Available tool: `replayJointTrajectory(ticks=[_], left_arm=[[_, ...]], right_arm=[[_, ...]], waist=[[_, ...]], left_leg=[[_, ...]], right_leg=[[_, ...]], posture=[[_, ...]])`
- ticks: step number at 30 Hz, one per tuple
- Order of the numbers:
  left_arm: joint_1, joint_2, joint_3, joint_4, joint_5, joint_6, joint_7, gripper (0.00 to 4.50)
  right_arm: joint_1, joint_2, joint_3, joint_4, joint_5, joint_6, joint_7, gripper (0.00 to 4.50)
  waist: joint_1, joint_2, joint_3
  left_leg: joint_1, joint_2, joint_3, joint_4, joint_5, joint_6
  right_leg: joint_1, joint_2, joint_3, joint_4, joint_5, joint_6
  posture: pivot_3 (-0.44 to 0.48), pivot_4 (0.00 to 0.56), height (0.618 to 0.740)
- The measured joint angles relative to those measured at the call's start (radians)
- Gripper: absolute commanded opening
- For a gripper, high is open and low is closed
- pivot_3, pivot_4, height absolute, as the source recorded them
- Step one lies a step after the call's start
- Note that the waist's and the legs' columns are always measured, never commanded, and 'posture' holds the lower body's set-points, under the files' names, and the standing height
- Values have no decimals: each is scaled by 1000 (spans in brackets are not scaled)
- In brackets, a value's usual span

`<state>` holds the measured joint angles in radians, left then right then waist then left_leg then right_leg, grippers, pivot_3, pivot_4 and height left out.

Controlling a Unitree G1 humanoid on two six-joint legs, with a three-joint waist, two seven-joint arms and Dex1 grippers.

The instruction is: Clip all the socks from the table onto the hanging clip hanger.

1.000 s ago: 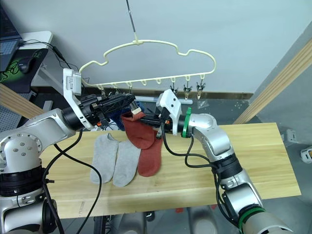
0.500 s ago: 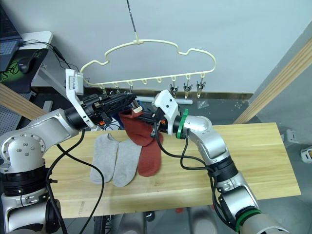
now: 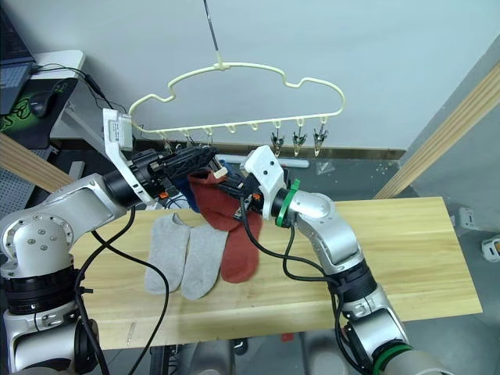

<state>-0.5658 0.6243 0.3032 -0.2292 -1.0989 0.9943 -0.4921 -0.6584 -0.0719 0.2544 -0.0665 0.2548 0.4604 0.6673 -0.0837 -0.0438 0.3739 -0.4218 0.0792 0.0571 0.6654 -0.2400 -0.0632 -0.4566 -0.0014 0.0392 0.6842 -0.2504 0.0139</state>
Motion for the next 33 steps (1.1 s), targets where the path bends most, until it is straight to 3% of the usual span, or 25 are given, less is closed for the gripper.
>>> replayJointTrajectory(ticks=[12,25,31,32,33], left_arm=[[3,9,-2,-3,1,0,-23,323],[11,16,-1,-5,-30,32,-23,4239],[17,41,1,-10,-40,38,-25,4239],[21,47,1,-11,-40,38,-26,4277],[25,52,1,-12,-38,37,-27,4277]], right_arm=[[-4,-6,-19,-19,35,58,-18,0],[-42,1,-12,-6,33,47,-15,0],[-52,-6,6,12,10,39,-15,0],[-56,-13,9,15,2,39,-15,518],[-58,-20,13,16,-1,39,-15,759]], waist=[[0,0,0],[0,-1,-1],[0,-2,-2],[0,-2,-2],[0,-2,-2]], left_leg=[[0,0,0,0,0,0],[0,0,0,0,0,0],[0,0,0,0,0,0],[0,0,0,0,0,0],[0,0,0,0,0,0]], right_leg=[[0,0,0,0,0,0],[0,0,0,0,0,0],[0,0,0,1,0,0],[0,0,0,1,0,0],[0,0,0,0,0,0]], posture=[[-162,327,740],[-148,318,740],[-144,317,740],[-144,316,740],[-144,316,740]])
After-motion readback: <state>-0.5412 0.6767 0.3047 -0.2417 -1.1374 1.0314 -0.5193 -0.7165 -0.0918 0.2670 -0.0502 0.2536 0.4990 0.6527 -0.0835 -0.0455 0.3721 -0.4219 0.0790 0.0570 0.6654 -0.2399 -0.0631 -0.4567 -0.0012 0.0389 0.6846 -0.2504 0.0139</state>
